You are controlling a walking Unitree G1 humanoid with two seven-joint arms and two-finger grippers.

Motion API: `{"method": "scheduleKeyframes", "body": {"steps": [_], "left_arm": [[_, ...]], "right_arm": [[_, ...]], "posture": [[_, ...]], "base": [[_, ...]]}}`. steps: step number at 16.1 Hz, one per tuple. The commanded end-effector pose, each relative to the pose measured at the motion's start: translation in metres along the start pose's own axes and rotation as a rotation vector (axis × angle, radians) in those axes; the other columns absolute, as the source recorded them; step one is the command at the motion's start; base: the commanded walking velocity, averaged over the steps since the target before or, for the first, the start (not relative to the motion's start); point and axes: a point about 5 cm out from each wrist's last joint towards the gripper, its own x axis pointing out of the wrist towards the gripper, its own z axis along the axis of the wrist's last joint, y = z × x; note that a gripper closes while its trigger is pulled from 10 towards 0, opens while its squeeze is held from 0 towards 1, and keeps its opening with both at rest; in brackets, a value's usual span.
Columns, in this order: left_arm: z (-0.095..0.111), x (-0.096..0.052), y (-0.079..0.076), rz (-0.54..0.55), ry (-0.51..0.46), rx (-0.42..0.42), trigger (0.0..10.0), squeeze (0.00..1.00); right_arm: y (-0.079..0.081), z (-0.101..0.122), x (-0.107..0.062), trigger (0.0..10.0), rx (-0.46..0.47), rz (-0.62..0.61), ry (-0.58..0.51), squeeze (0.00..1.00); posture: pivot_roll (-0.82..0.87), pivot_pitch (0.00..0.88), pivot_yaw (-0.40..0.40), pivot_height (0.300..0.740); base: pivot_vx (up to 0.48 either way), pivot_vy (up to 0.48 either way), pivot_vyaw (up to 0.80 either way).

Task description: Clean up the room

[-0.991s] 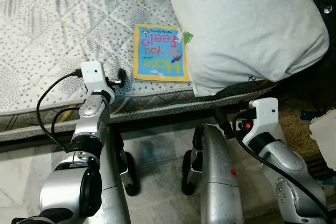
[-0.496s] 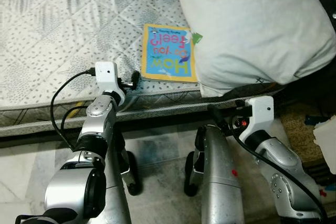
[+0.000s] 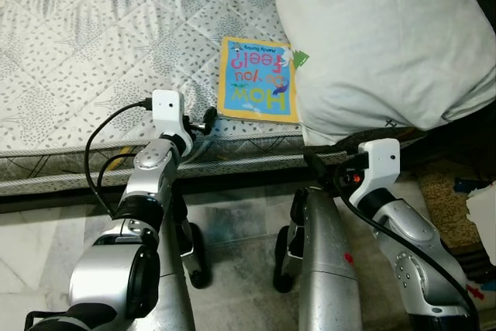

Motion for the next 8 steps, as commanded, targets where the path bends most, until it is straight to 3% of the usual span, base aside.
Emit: {"method": "scheduleKeyframes", "body": {"steps": [1,8], "left_arm": [[-0.034,-0.003,-0.026,-0.107,0.15,-0.013,10.0,0.0],[-0.035,-0.001,-0.042,-0.16,0.153,-0.012,10.0,0.0]], "right_arm": [[-0.001,-0.006,-0.003,10.0,-0.001,-0.014,0.019,0.0],[0.001,-0.006,0.002,10.0,0.004,-0.012,0.006,0.0]], "posture": [[-0.2,0.348,-0.051,0.546],[-0.2,0.338,-0.045,0.546]], "base": [[0.0,0.0,0.0],[0.0,0.0,0.0]]}}
